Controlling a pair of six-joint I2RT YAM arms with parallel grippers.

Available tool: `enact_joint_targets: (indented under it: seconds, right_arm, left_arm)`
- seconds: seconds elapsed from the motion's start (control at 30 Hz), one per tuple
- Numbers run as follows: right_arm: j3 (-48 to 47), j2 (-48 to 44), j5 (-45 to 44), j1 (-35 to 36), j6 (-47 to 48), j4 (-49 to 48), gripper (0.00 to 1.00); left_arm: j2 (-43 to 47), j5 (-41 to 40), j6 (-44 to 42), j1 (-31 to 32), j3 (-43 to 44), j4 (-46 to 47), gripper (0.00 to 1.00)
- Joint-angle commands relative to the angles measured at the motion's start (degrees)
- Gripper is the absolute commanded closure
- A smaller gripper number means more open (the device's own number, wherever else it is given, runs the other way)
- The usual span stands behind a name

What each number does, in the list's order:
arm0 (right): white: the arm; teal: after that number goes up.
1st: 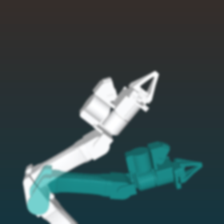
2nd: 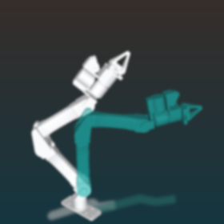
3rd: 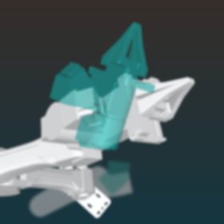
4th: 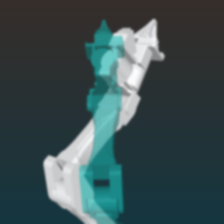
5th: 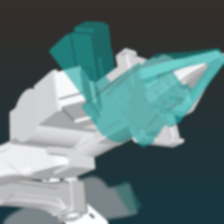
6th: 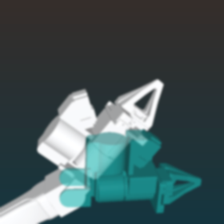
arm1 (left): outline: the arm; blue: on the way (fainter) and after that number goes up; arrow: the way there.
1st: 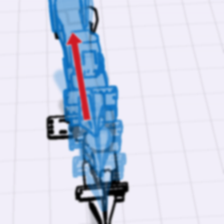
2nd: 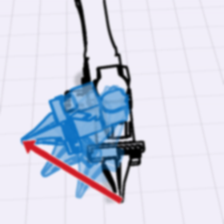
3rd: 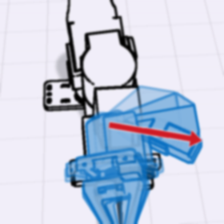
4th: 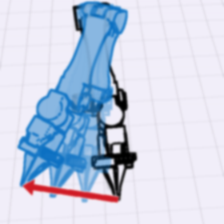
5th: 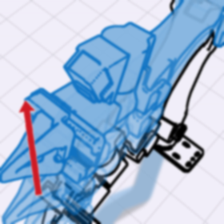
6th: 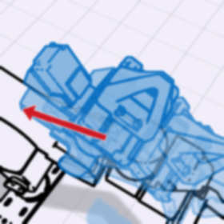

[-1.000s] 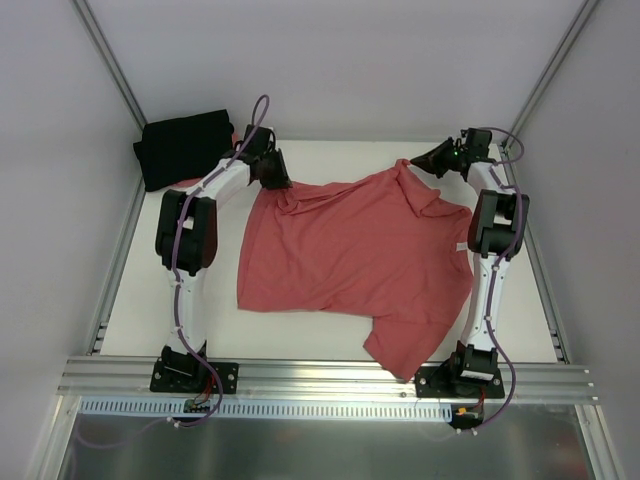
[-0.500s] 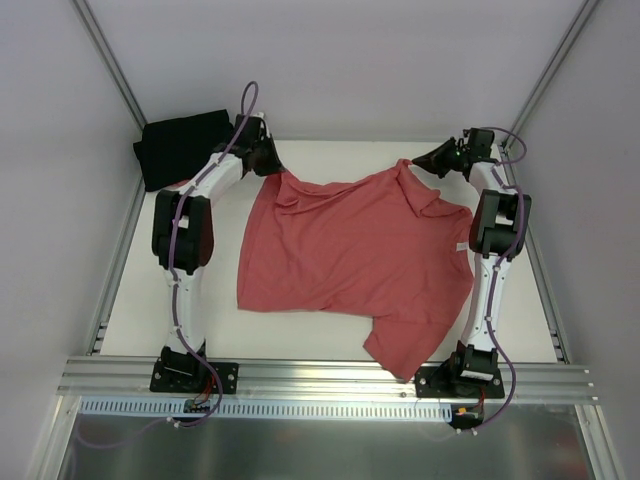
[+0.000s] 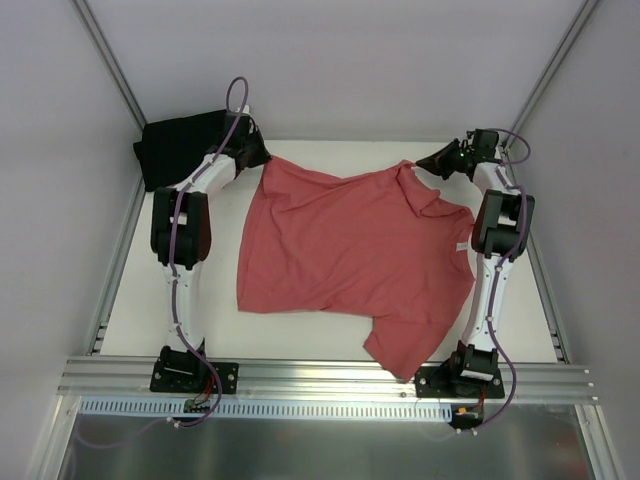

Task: Fold and stack the t-shirts
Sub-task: Grap the side of the flattened tshirt furthest away from the robot with both arms

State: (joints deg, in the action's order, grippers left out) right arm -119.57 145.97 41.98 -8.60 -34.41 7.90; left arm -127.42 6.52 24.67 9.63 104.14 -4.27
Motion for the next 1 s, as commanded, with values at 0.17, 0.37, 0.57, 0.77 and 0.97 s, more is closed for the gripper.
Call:
enact_joint_targets:
  seconds: [0.17,0.37,0.57,0.77,0.97]
  right_arm:
    - [-3.82,-5.88,0.65,-1.68,2.68,2.2,1.0]
    - [-5.15,-5.35,0.3,-2.12,3.21,2.65,1.0]
    - [-5.06,-7.1,-1.8,-2.21,6.54,4.48,0.01]
    - [-4.1,-11.66,-4.18,-2.65,15.15,12.39,0.01]
    - [5.46,-18.17,-2.78,-2.65,19.2,15.39,0.0]
  left_arm:
    - [-3.19,-5.37,-3.3,-1.01,0.72,8.57,1.0]
    - [-3.1,-10.92,-9.45,-1.8,-0.78,15.6,1.0]
    - [-4.85,-12.15,-12.71,-2.07,1.41,21.06,0.96]
    - [-3.81,-12.85,-10.17,-2.07,0.11,21.5,0.01]
    - [0.31,-9.52,-9.37,-1.98,-2.71,17.29,0.01]
